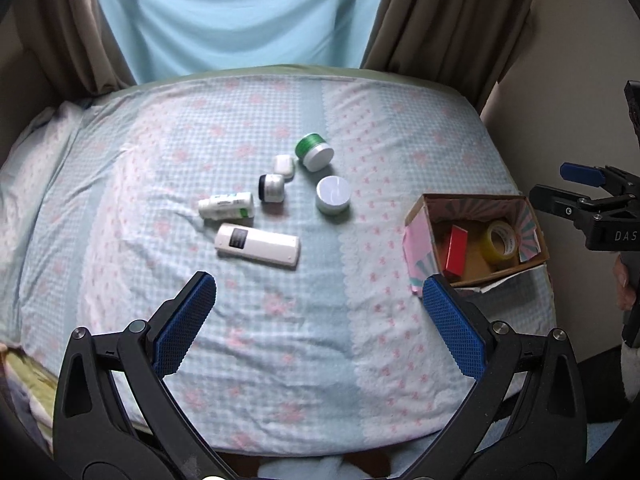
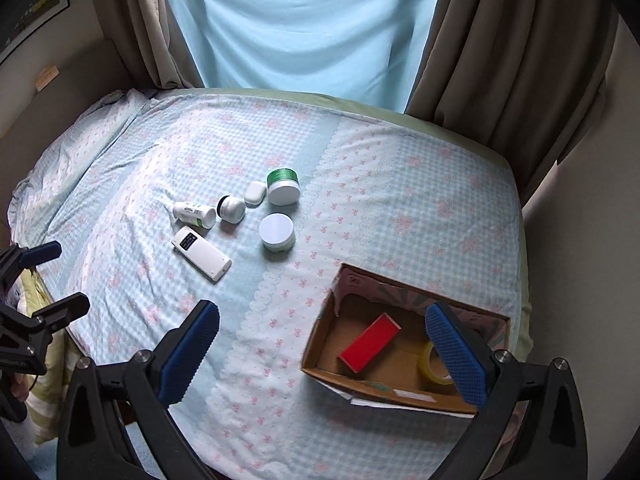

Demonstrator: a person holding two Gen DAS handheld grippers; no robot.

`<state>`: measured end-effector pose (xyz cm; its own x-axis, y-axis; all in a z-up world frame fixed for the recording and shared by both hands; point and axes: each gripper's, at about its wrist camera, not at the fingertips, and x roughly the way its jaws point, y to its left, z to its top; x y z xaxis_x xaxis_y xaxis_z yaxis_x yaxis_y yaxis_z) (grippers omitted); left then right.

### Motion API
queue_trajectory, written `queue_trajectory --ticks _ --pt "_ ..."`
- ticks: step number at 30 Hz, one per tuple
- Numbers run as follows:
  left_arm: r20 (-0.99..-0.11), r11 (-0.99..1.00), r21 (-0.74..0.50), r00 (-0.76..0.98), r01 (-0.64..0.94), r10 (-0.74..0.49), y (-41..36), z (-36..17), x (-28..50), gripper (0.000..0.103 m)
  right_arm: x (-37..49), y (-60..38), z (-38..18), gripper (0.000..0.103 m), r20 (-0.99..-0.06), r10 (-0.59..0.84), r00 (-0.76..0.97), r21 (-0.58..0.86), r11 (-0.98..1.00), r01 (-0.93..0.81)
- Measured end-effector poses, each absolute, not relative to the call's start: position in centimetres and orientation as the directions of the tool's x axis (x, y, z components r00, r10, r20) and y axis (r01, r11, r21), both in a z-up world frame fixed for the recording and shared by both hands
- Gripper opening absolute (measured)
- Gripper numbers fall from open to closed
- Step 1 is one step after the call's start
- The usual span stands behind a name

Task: Organize rigid objects
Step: 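Lift both tools away from the cardboard box over the remaining objects, then grasp the white vitamin bottle with the left tool while the right tool grasps the white lid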

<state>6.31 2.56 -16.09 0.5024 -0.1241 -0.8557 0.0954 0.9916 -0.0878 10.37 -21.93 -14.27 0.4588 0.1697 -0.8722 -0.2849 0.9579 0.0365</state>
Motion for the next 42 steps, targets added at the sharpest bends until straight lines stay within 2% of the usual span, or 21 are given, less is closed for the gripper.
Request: queue_trajectory --ticks 5,18,25,31,42 --pt "-0.855 0.989 -0.042 0.507 0.145 -0.11 8.1 -15.6 6.9 0.103 9.3 -17.1 -15.3 0.103 -0.871 0.189 0.453 0.111 0.975 -0.193" --pt "-0.906 0.943 -0.042 0.385 0.329 -0.175 18.1 -19.5 13.5 0.103 11.6 -8.6 -17.8 0.103 -0.894 0.115 0.434 0.124 0.992 -0.008" --pt "-0.935 0.883 0.014 0.318 0.469 -0.154 17.2 -23.8 20.8 0.103 13.8 -7.1 -20.4 0.103 -0.918 0.075 0.39 0.076 0.997 -0.013" --pt "-0.973 0.798 0.065 0.215 0.599 -0.082 14.6 -29.5 26.2 0.103 17.4 -7.2 -23.7 0.103 -0.93 0.038 0.367 0.027 0.999 -0.035" --pt "-0.999 0.653 0.052 0.036 0.755 0.038 11.2 -41.1 33.2 0.1 25.1 -7.6 -34.1 0.103 -0.959 0.029 0.281 0.025 1.0 -0.018"
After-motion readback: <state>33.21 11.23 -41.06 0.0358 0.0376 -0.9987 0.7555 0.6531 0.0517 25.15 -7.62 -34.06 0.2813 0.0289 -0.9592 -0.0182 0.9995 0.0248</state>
